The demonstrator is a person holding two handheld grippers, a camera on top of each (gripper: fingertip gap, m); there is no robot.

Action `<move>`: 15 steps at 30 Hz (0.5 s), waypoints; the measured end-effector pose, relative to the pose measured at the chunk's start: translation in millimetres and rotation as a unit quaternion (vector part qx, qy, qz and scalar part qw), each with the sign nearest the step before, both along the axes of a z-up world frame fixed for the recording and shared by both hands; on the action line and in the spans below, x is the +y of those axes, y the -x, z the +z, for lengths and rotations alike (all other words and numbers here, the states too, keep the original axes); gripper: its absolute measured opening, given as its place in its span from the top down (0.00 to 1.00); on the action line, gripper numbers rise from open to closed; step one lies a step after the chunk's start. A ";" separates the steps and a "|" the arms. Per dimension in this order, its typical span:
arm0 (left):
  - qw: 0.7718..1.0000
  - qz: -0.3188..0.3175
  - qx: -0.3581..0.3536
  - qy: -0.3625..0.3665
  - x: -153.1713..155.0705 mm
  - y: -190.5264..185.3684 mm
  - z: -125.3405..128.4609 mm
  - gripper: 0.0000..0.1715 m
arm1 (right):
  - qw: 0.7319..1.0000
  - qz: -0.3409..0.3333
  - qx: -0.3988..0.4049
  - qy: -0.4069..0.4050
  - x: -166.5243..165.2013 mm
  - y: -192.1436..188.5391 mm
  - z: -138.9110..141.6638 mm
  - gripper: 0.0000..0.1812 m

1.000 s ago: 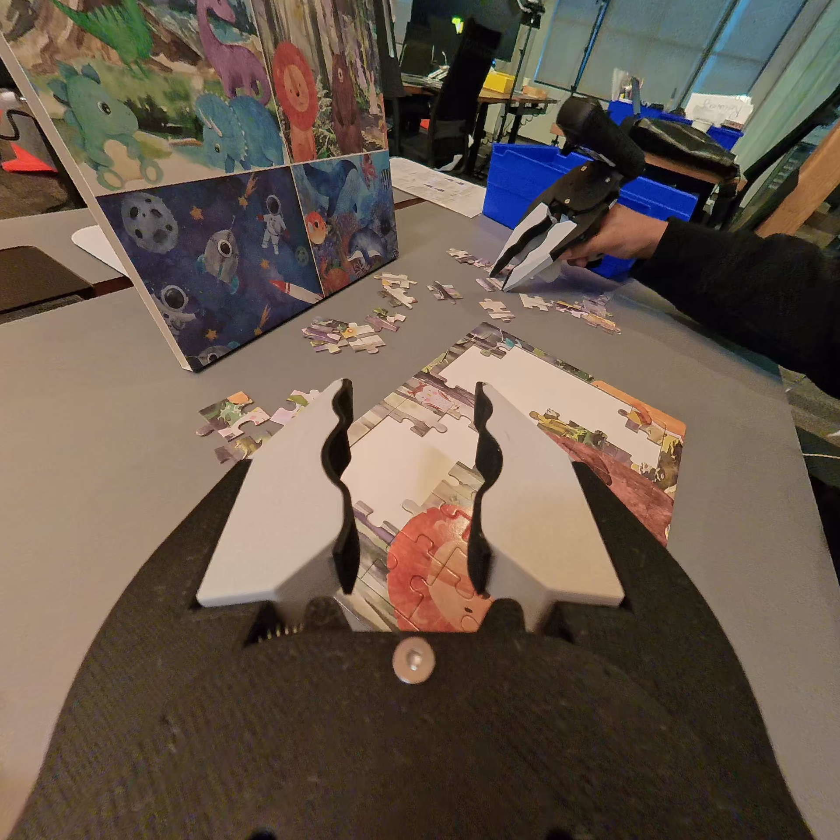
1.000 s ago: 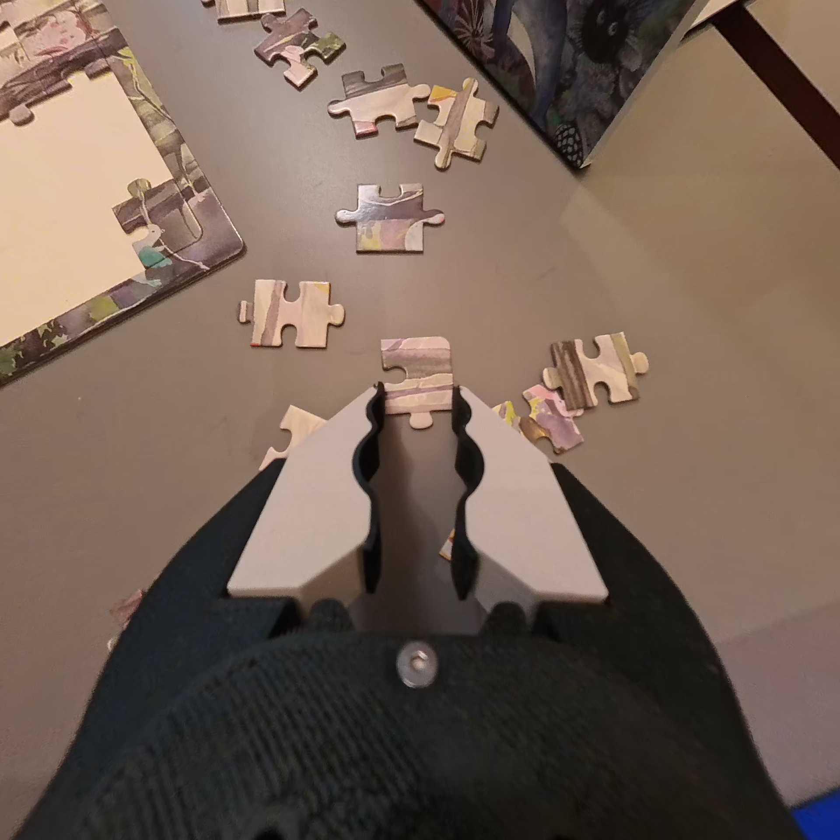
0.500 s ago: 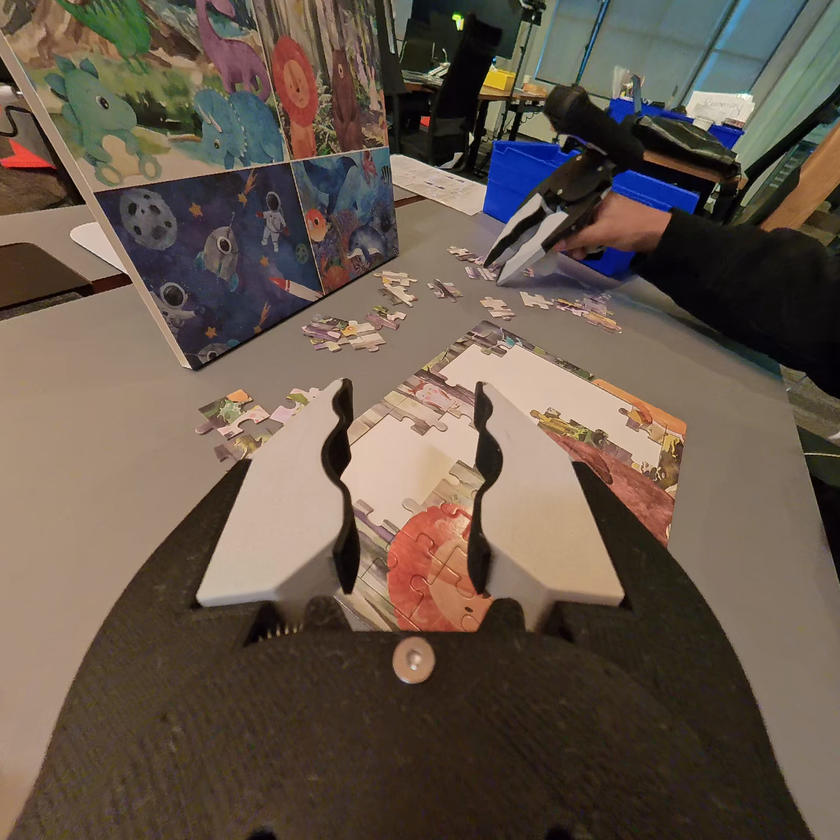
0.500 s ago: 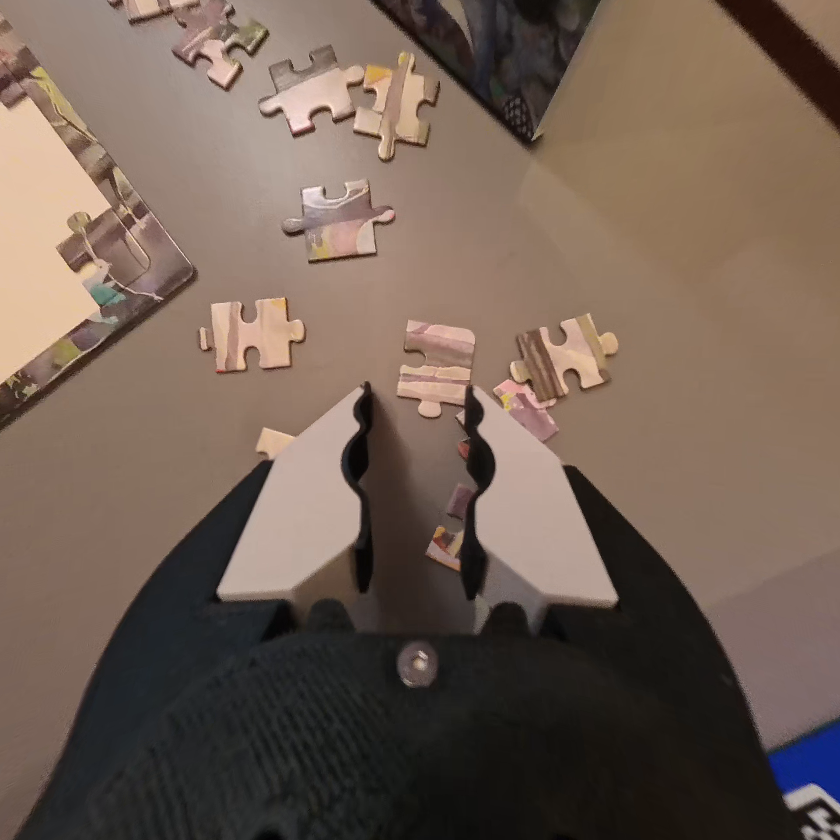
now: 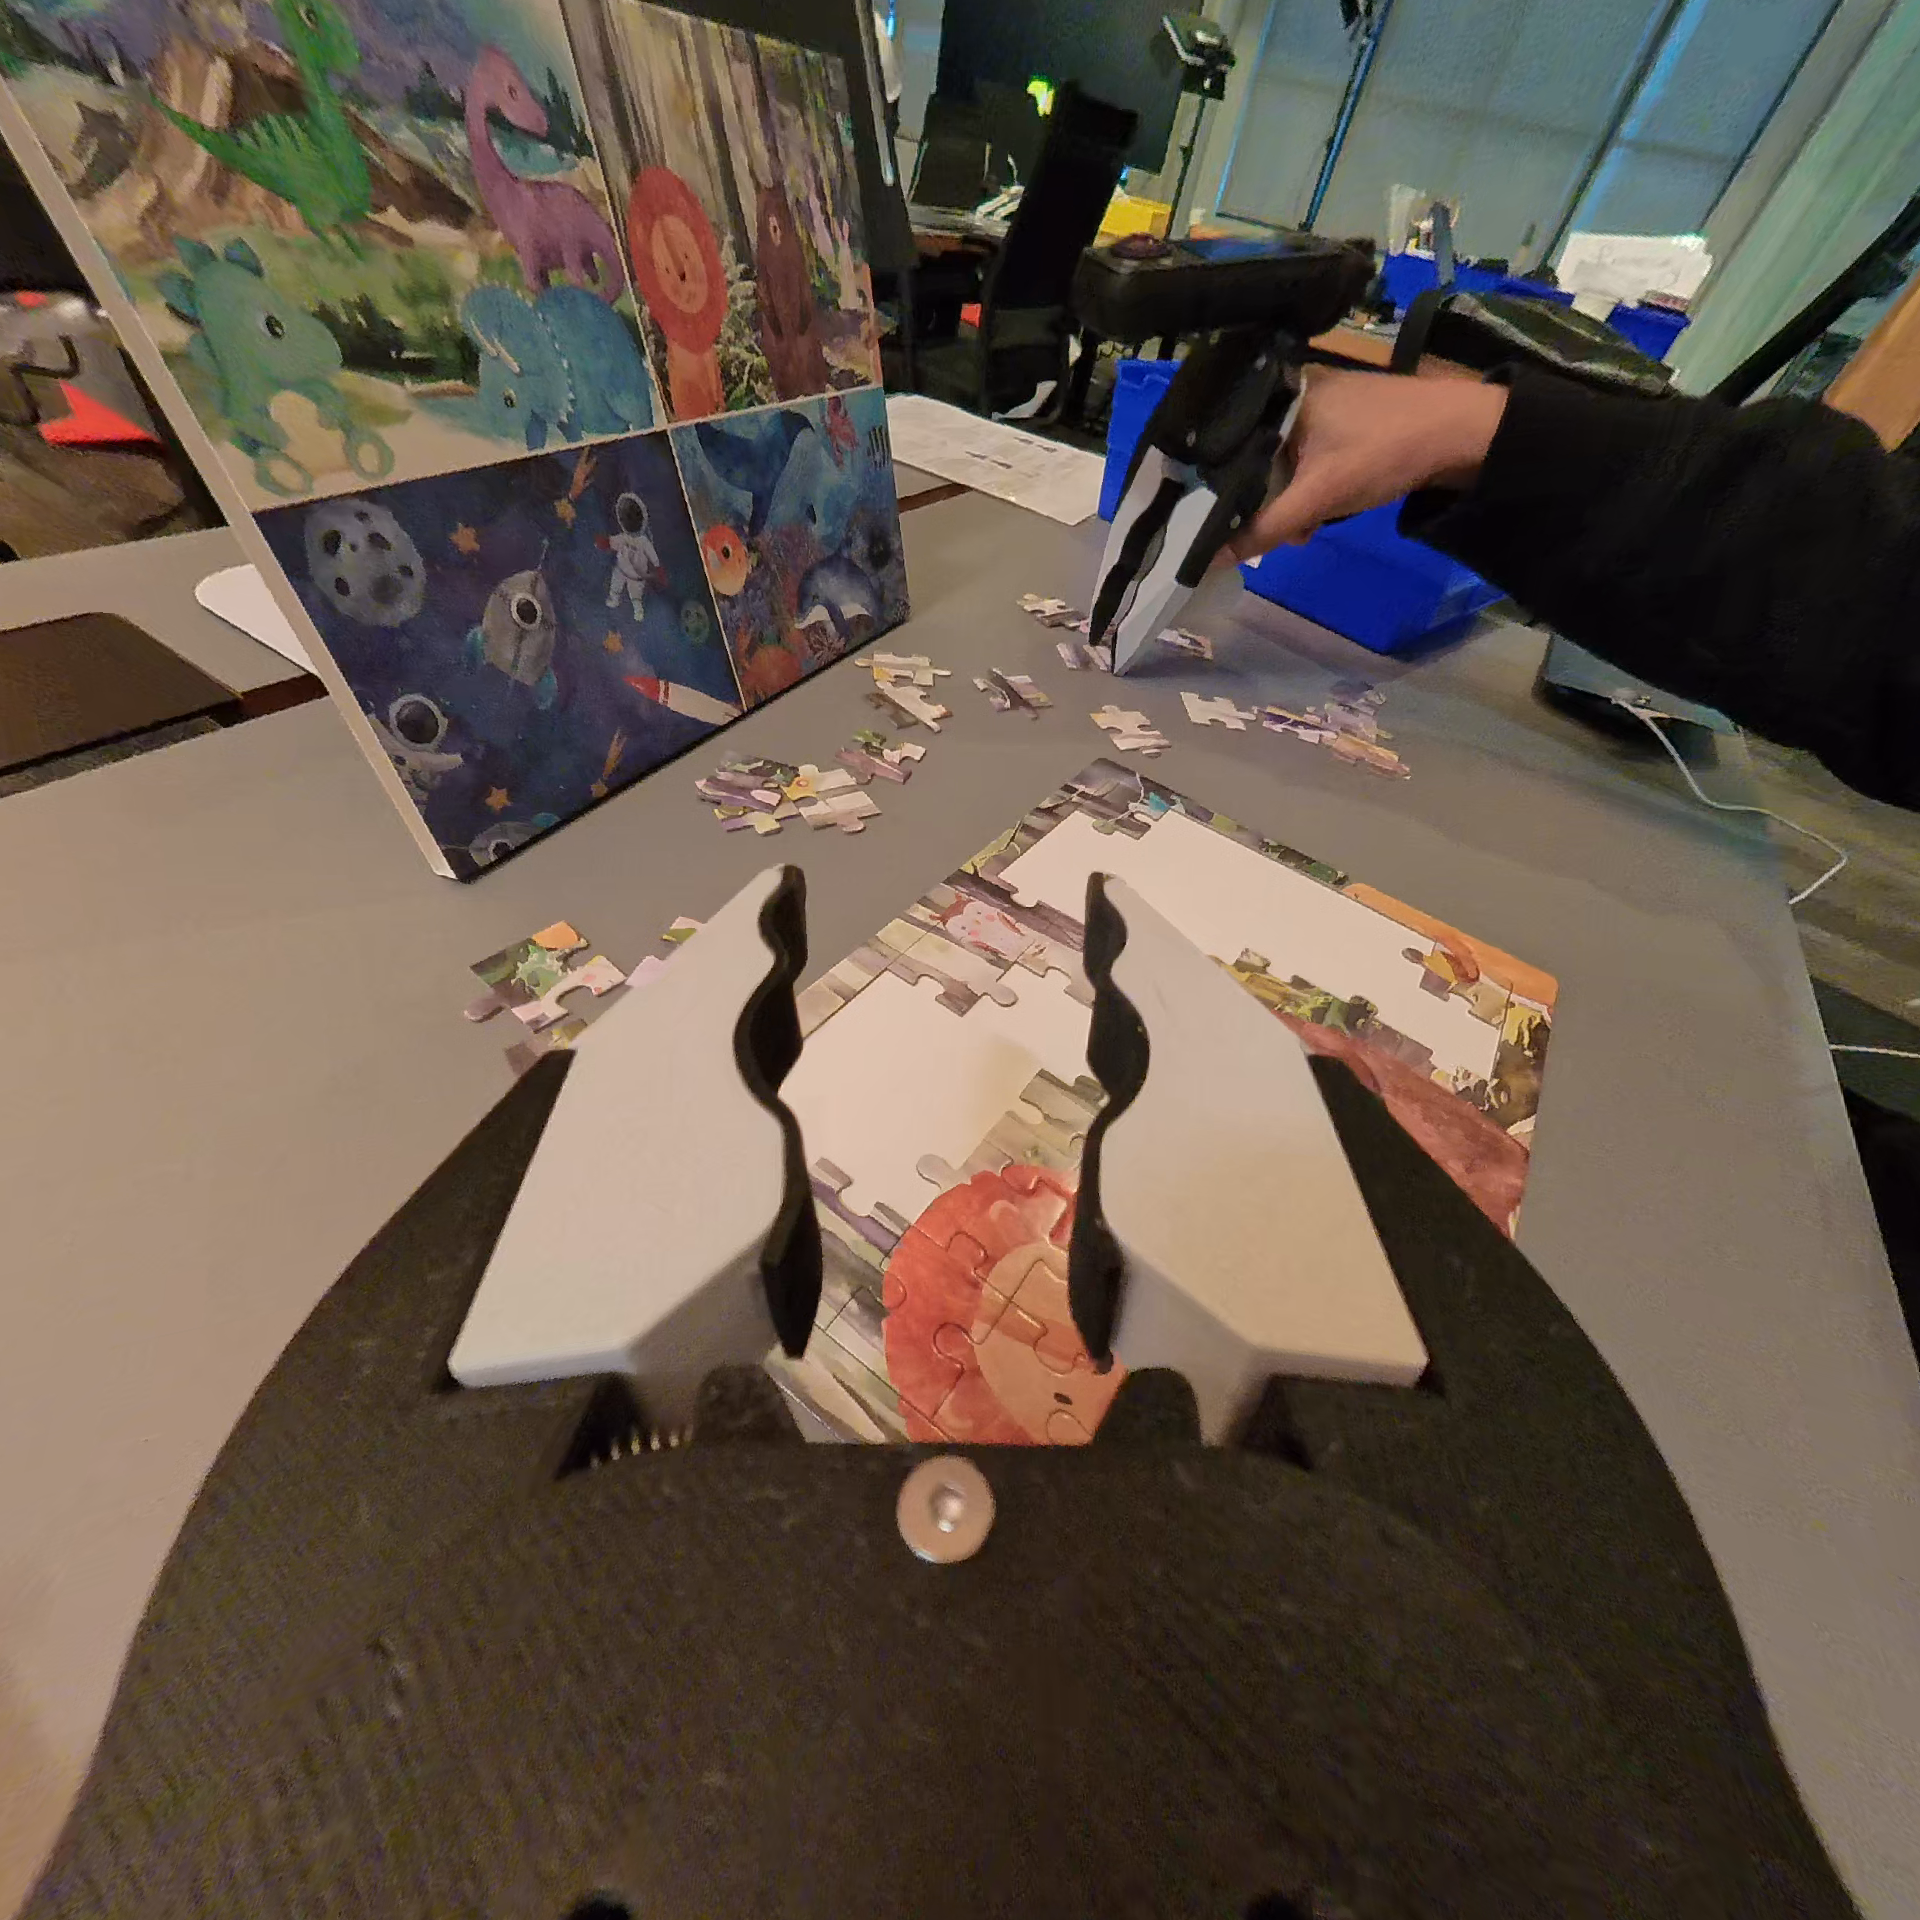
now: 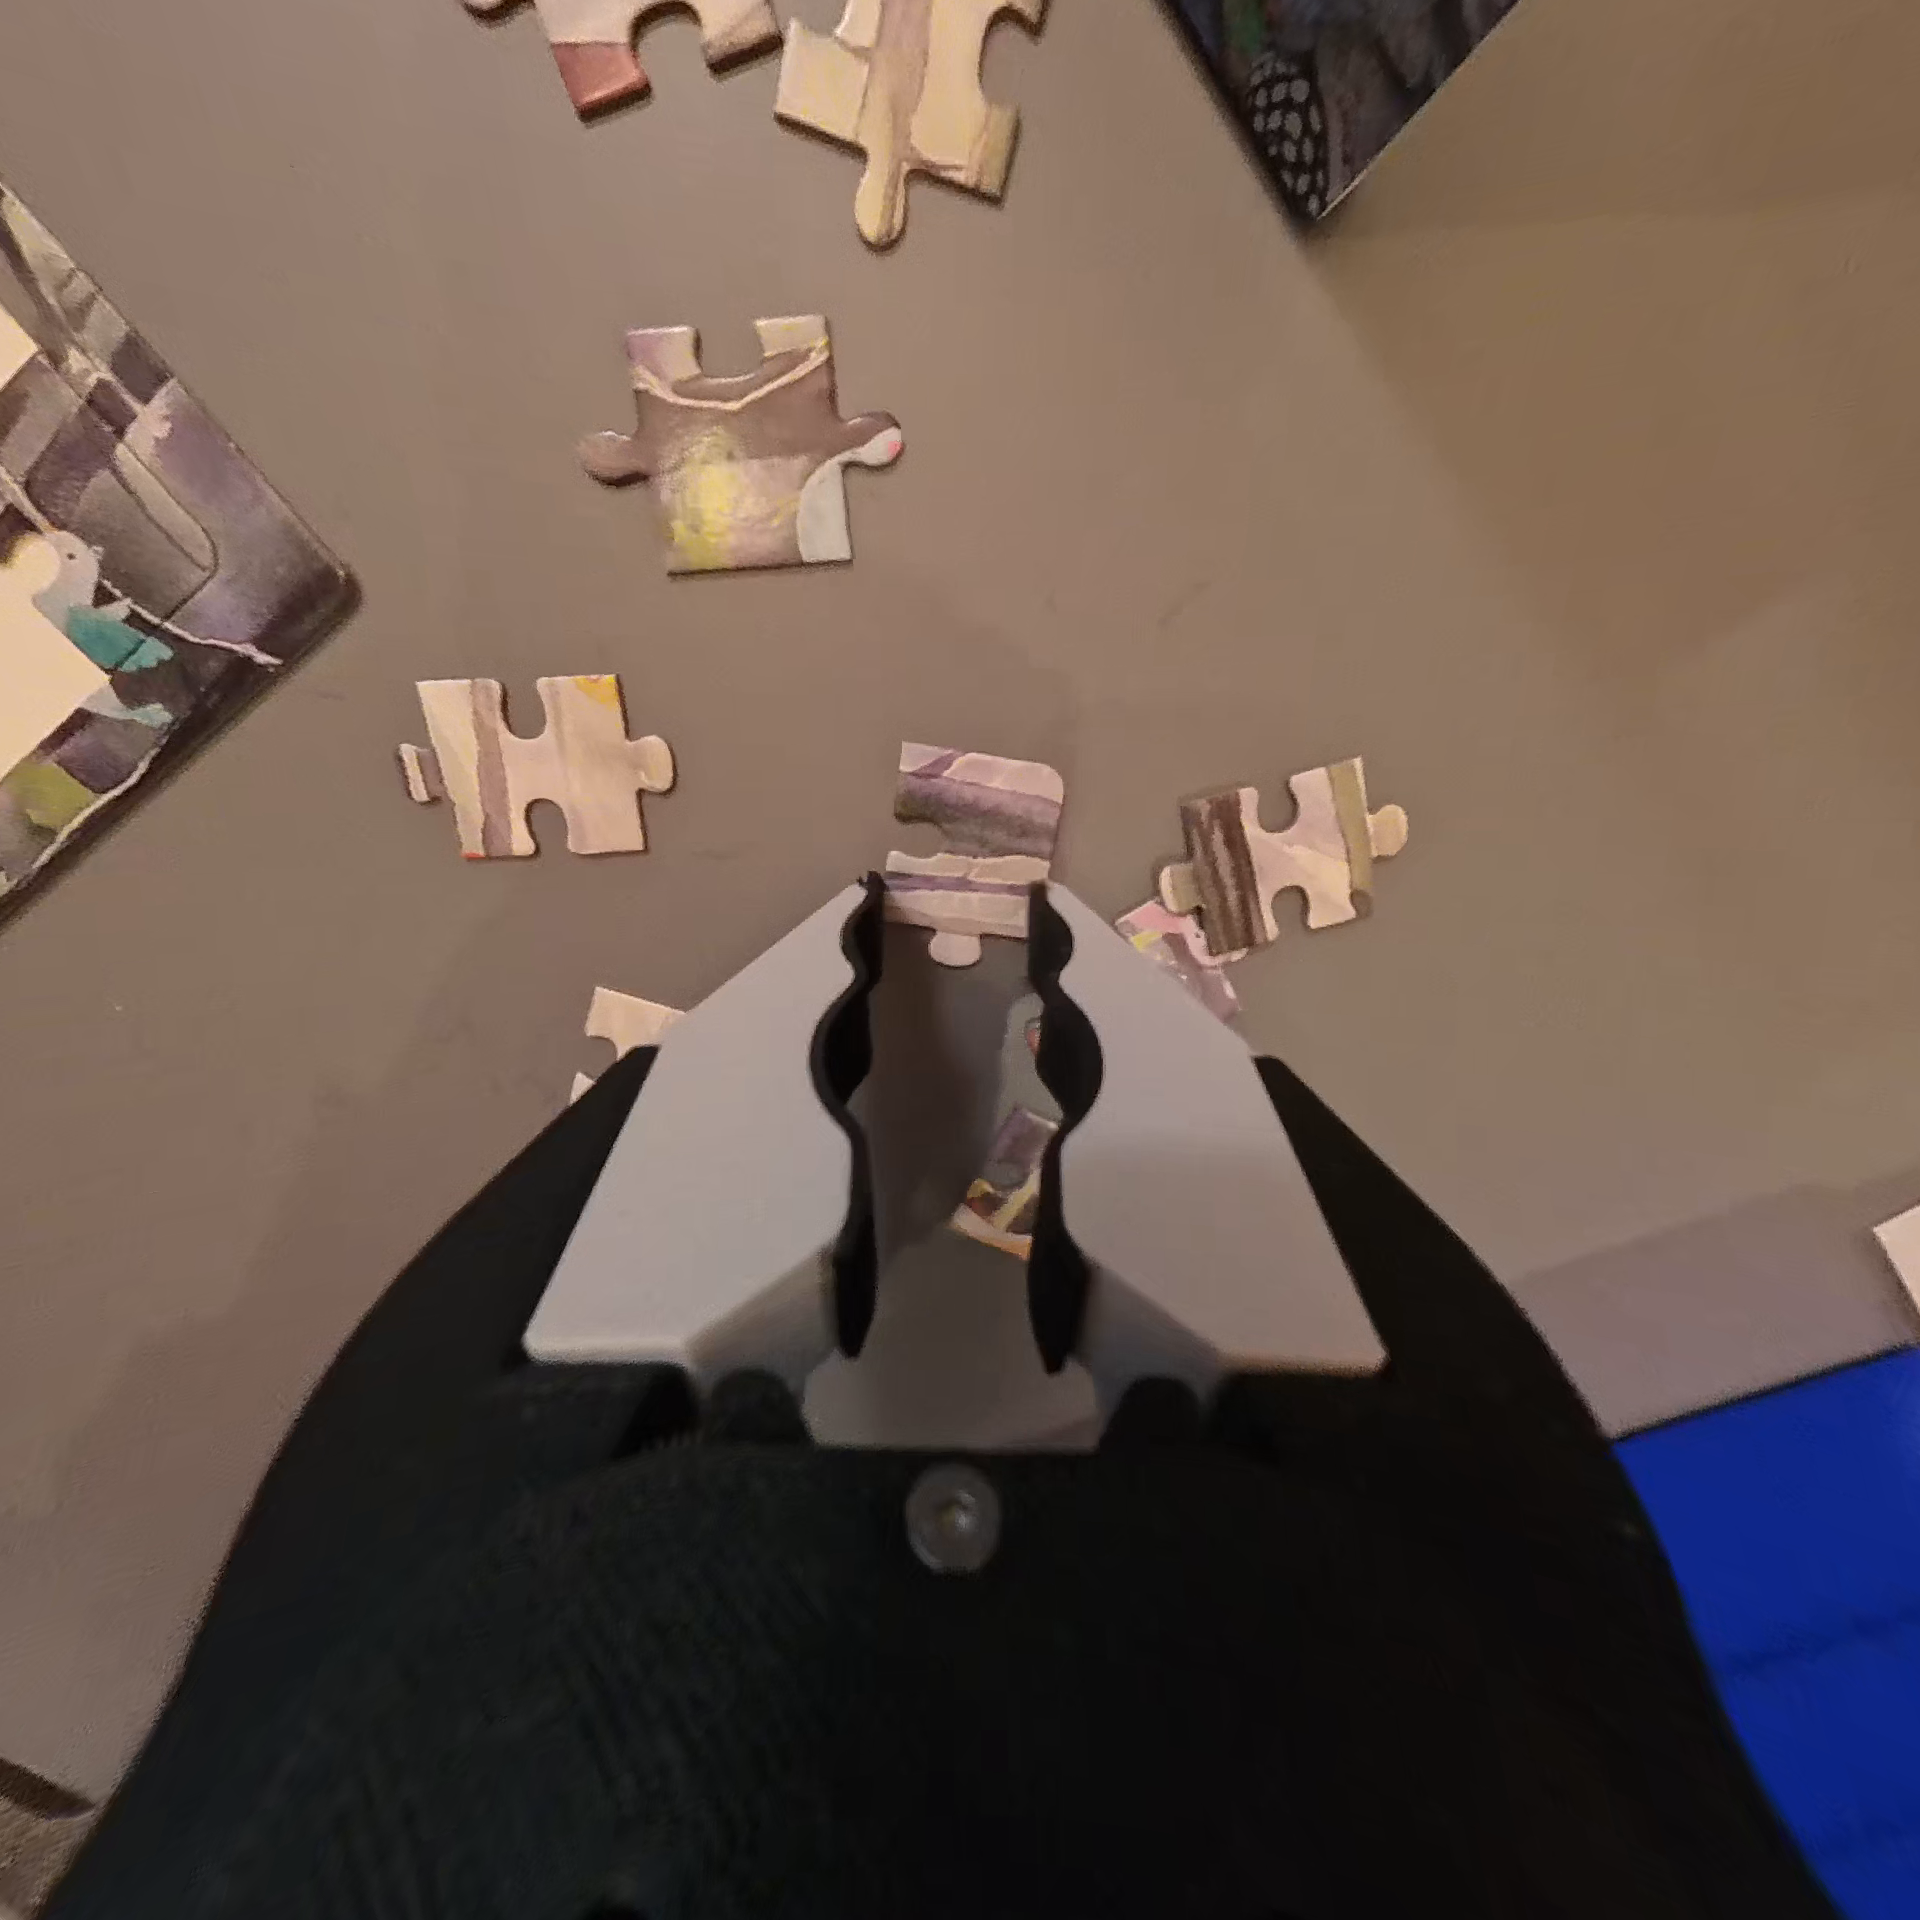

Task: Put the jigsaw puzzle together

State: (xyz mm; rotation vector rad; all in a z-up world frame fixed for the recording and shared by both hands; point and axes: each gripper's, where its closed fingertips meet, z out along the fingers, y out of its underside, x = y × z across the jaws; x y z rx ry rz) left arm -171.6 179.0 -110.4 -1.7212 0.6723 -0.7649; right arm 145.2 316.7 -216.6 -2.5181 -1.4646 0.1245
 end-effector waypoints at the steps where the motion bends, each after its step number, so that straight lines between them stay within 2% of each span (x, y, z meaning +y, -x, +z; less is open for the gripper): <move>1: 1.000 0.000 -0.001 -0.003 -0.6 0.0 1.5 0.70 | 1.000 0.008 0.009 0.000 -2.7 2.8 0.8 0.92; 2: 1.000 0.000 -0.001 -0.004 -1.3 -0.2 2.6 0.70 | 1.000 0.018 0.018 -0.003 -5.2 6.1 1.2 1.00; 8: 1.000 -0.001 0.001 -0.007 -2.4 -1.1 3.7 0.70 | 0.999 0.024 0.009 -0.022 -7.6 3.3 2.5 0.98; 10: 1.000 -0.001 0.000 -0.007 -2.1 -0.6 3.5 0.70 | 0.998 0.017 0.039 -0.043 -1.0 5.3 12.0 1.00; 15: 1.000 -0.001 0.000 -0.006 -1.8 -0.6 2.8 0.70 | 0.991 -0.060 0.098 -0.071 18.9 -15.4 23.7 0.94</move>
